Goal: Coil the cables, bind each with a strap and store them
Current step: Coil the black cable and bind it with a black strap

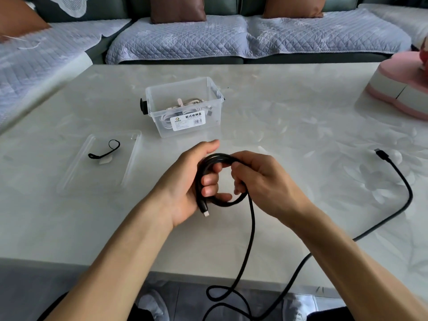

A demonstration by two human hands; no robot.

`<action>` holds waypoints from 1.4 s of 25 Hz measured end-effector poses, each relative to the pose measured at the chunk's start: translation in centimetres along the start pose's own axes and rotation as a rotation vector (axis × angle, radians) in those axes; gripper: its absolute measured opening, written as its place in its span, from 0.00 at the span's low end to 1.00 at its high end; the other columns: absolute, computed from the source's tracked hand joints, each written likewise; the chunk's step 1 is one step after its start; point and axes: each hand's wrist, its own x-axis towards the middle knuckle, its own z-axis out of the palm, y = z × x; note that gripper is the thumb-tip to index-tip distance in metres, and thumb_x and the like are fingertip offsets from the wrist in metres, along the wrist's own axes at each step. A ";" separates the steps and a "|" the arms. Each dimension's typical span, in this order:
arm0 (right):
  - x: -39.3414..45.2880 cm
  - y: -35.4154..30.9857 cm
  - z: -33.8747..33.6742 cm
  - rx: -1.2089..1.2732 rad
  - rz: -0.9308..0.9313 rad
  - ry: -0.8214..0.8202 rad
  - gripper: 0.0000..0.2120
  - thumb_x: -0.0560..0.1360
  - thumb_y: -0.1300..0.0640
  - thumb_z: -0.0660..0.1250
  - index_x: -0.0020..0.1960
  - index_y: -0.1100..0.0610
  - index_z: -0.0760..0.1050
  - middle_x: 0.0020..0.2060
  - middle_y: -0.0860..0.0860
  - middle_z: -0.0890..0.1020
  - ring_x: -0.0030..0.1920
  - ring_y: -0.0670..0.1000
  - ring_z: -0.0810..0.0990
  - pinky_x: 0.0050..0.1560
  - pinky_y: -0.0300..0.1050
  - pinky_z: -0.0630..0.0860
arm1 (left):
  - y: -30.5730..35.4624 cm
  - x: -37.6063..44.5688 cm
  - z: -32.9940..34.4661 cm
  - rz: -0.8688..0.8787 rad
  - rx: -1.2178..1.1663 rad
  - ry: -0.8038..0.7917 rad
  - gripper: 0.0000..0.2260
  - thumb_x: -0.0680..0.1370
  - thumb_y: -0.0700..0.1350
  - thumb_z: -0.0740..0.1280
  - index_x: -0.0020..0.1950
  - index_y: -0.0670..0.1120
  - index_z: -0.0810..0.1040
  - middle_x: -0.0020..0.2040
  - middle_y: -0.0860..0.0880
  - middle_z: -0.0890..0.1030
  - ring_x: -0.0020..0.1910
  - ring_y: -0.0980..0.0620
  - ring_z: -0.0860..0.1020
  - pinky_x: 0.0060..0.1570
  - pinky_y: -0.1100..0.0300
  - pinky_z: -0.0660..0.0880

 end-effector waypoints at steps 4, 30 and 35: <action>0.1 -0.1 0.0 -0.049 0.007 -0.067 0.12 0.80 0.63 0.58 0.51 0.58 0.80 0.32 0.50 0.74 0.32 0.47 0.74 0.41 0.48 0.77 | -0.1 -0.1 0.2 0.012 0.177 0.071 0.20 0.80 0.55 0.64 0.31 0.48 0.66 0.25 0.52 0.56 0.22 0.53 0.54 0.27 0.61 0.70; -0.4 0.0 -0.1 0.492 0.158 -0.084 0.08 0.80 0.62 0.62 0.46 0.62 0.78 0.29 0.49 0.73 0.35 0.50 0.74 0.43 0.42 0.72 | -0.4 0.5 0.5 0.069 -0.302 0.134 0.19 0.79 0.47 0.60 0.29 0.49 0.59 0.23 0.52 0.54 0.20 0.54 0.52 0.20 0.64 0.53; -0.5 0.2 0.6 0.373 0.194 -0.043 0.11 0.81 0.55 0.62 0.49 0.60 0.80 0.38 0.53 0.81 0.40 0.48 0.80 0.48 0.46 0.78 | 0.2 0.5 -0.4 0.129 -0.328 0.253 0.19 0.77 0.46 0.59 0.28 0.50 0.56 0.23 0.53 0.52 0.19 0.54 0.50 0.19 0.65 0.50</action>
